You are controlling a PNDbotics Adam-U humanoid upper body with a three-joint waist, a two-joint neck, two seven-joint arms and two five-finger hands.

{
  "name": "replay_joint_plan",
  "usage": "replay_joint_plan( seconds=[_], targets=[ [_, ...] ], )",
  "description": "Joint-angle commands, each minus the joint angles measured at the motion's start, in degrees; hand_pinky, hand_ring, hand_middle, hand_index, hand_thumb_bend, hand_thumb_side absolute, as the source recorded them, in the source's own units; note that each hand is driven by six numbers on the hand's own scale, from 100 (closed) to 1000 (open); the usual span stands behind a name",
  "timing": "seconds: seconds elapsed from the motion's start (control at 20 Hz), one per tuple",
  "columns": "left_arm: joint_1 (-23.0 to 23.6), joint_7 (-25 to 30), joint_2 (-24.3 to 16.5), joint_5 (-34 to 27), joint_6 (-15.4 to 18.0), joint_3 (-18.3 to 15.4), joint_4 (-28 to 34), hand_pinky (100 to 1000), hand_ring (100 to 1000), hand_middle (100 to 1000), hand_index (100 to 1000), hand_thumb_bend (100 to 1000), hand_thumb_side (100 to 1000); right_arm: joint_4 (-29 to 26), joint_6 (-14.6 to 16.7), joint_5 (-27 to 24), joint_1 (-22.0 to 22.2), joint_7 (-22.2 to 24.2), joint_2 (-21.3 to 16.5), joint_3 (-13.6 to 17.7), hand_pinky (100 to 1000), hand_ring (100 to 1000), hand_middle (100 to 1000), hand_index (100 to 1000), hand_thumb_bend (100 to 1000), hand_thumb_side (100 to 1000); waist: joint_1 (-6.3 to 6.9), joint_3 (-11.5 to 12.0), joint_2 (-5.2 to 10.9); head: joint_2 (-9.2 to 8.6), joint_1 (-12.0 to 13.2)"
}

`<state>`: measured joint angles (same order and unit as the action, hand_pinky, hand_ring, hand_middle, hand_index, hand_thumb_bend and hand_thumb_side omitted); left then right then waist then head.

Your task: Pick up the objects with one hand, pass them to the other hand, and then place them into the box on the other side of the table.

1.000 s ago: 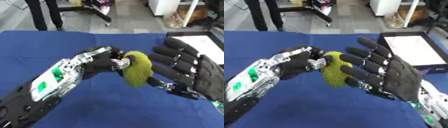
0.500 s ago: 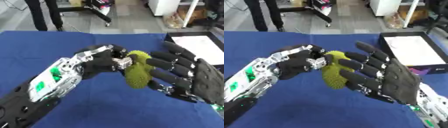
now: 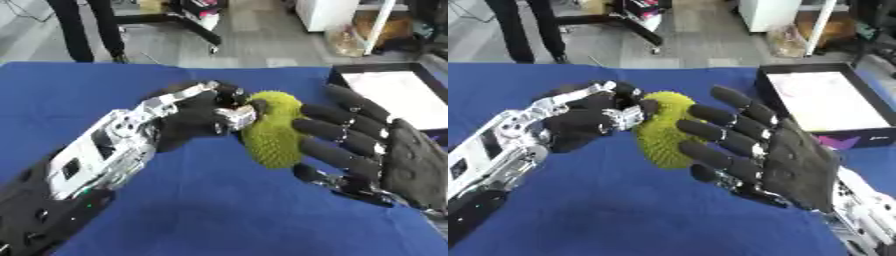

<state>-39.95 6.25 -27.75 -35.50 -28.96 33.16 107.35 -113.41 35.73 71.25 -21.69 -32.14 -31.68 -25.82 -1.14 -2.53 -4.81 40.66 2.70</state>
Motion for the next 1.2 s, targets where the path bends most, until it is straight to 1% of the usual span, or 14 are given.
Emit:
replay_joint_plan(
  seconds=[0.05,0.4,0.8,1.2],
  targets=[
    [-0.84,0.22,-1.36,0.17,0.45,-1.23,1.26,641,473,376,512,100,327,-1.18,0.66,-0.05,-0.52,-0.28,-0.65,0.37,974,860,866,992,316,100,0.04,-0.02,1.02,-0.50,-0.19],
    [-0.96,0.85,-1.14,-0.77,-0.06,-0.72,2.03,642,473,377,513,100,327,-1.18,0.65,0.06,-0.57,-0.45,-0.75,0.48,975,861,869,992,322,100,0.01,0.06,1.10,-0.50,-0.27],
    [-1.45,1.80,-0.23,-2.57,-1.68,1.18,2.58,644,475,379,516,100,325,-1.18,0.50,-0.20,-1.12,-0.86,-0.73,0.78,976,861,870,992,321,100,0.05,-0.04,1.18,-0.42,-0.36],
    [-1.79,2.16,0.37,-3.05,-2.90,2.74,1.66,644,477,380,518,100,324,-1.18,0.31,-1.42,-1.96,-1.09,-0.48,1.24,970,855,857,987,311,100,0.11,-0.11,1.25,-0.29,-0.40]
  ],
)
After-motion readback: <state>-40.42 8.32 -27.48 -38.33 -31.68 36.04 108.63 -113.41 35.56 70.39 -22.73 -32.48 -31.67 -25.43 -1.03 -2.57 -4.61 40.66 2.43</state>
